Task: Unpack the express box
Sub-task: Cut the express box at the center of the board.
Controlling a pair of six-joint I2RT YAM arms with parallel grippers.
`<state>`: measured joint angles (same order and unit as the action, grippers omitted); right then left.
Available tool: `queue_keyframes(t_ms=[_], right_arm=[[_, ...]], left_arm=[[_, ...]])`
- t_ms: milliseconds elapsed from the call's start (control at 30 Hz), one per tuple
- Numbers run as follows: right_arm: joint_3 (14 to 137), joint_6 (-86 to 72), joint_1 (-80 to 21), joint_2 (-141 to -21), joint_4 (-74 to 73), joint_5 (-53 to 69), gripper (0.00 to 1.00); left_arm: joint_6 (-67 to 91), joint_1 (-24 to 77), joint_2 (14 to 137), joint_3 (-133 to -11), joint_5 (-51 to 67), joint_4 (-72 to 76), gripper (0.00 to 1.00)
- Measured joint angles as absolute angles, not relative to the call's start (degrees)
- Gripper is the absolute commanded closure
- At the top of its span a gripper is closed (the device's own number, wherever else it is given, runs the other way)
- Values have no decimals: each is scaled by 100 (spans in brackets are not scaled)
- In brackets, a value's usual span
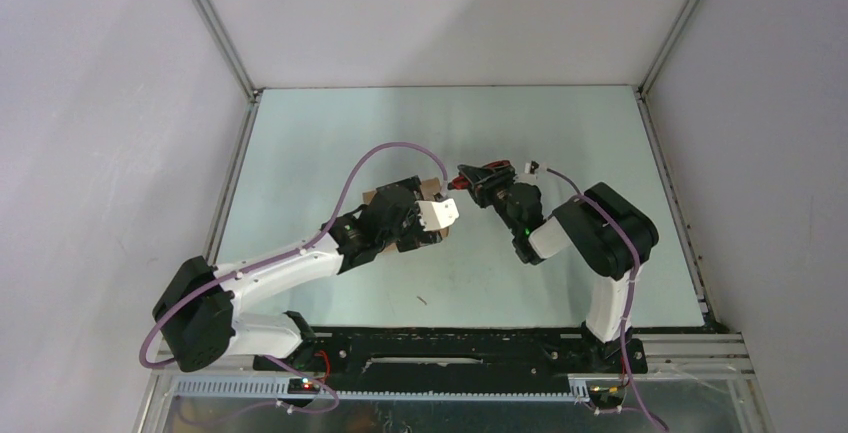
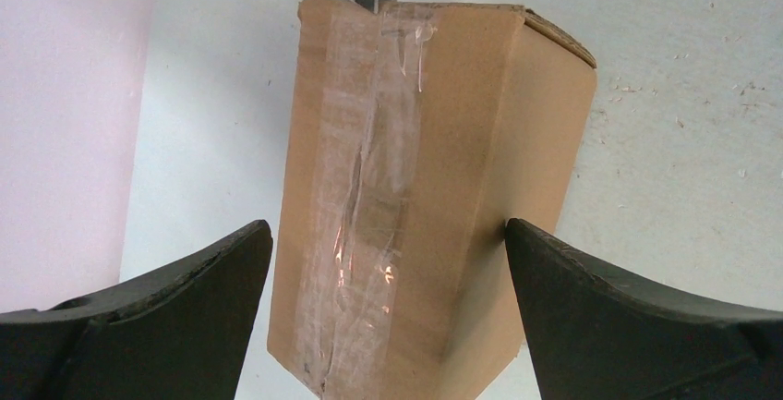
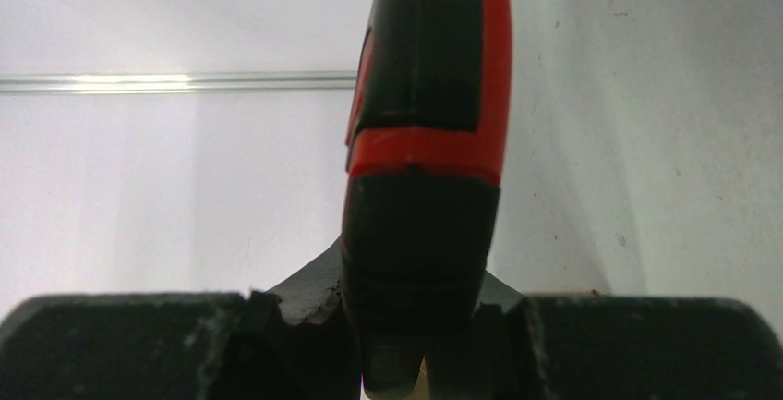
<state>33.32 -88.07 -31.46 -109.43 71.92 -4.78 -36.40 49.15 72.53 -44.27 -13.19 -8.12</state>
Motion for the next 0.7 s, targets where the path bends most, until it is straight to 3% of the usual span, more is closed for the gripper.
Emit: queue_keyframes(t_ms=[700], right_arm=[[2668, -7955, -3256, -10208, 6895, -209, 100]], left_arm=[[-3026, 4818, 7306, -4425, -1310, -609, 0]])
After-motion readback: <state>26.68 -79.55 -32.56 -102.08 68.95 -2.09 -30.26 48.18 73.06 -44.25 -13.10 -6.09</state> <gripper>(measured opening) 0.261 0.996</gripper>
